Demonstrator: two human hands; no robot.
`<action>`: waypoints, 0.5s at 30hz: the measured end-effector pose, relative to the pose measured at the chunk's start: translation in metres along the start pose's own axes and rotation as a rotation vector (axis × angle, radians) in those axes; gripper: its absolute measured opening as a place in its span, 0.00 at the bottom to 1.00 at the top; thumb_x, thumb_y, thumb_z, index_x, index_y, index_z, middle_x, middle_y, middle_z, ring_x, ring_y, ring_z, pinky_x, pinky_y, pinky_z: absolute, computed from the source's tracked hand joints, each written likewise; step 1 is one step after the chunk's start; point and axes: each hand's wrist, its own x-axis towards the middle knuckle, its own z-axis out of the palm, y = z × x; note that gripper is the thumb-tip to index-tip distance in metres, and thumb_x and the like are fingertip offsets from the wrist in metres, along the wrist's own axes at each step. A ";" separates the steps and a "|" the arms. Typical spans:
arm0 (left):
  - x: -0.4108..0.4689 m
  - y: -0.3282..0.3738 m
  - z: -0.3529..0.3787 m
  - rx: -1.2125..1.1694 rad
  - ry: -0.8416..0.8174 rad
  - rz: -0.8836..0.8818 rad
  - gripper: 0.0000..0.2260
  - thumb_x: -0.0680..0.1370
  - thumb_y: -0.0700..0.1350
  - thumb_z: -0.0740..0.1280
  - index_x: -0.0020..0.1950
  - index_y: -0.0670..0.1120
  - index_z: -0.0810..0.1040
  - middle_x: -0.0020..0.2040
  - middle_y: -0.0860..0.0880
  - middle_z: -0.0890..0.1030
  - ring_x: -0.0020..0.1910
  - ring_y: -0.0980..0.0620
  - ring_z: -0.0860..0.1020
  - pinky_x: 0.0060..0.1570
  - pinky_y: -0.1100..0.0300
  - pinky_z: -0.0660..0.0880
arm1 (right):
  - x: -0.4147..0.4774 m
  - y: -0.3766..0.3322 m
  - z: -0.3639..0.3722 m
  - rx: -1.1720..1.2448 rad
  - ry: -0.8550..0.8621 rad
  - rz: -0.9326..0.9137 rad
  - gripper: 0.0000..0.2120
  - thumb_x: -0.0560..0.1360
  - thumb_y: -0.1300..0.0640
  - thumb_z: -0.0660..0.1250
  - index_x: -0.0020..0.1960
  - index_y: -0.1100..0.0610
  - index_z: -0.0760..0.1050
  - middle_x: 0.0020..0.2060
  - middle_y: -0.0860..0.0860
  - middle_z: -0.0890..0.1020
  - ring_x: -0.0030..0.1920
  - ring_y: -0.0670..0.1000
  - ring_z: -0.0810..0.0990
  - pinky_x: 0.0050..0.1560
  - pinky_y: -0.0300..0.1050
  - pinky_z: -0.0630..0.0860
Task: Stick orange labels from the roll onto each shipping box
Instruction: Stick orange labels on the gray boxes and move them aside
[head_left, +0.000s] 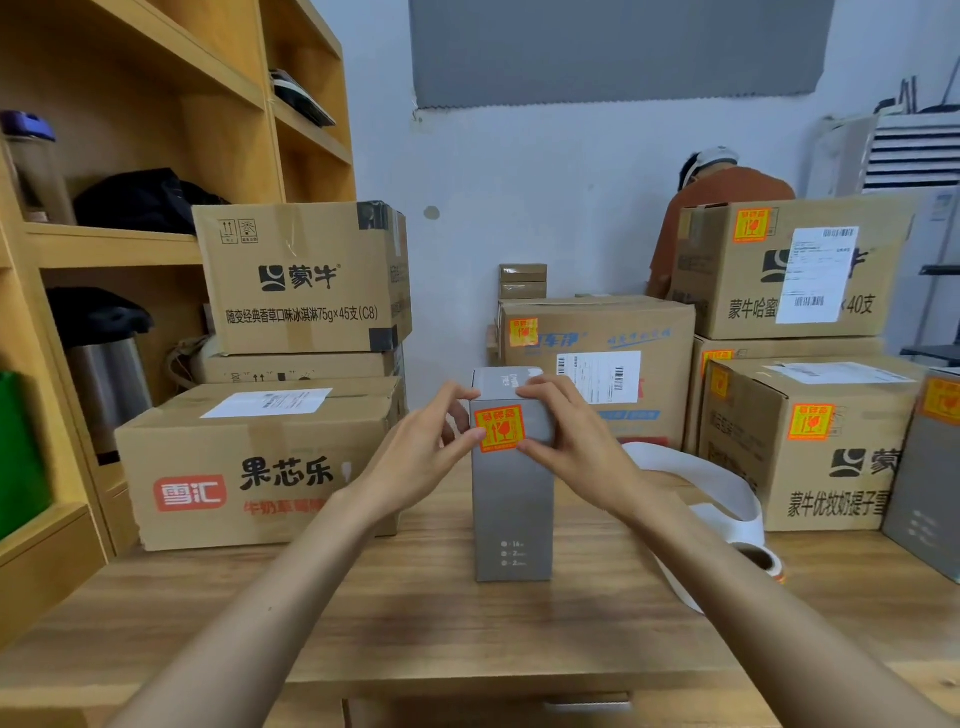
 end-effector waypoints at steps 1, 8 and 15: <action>-0.002 -0.001 0.002 0.015 -0.003 -0.002 0.18 0.81 0.51 0.68 0.70 0.54 0.69 0.49 0.57 0.78 0.43 0.55 0.78 0.45 0.52 0.79 | -0.003 0.001 0.001 -0.006 -0.020 0.006 0.26 0.74 0.56 0.73 0.69 0.51 0.68 0.67 0.43 0.66 0.67 0.45 0.70 0.63 0.50 0.74; -0.007 -0.012 -0.003 0.056 0.075 -0.002 0.23 0.81 0.50 0.69 0.74 0.60 0.69 0.53 0.59 0.75 0.42 0.57 0.76 0.45 0.54 0.78 | 0.000 -0.015 -0.012 0.129 0.088 0.113 0.21 0.77 0.47 0.70 0.68 0.50 0.74 0.62 0.42 0.73 0.48 0.34 0.73 0.49 0.31 0.69; -0.041 0.011 0.021 0.092 0.309 -0.062 0.19 0.80 0.56 0.67 0.71 0.56 0.73 0.52 0.57 0.74 0.40 0.57 0.77 0.41 0.52 0.80 | -0.002 0.030 -0.021 0.418 0.137 0.731 0.35 0.77 0.36 0.64 0.77 0.54 0.63 0.73 0.48 0.67 0.61 0.52 0.75 0.49 0.44 0.78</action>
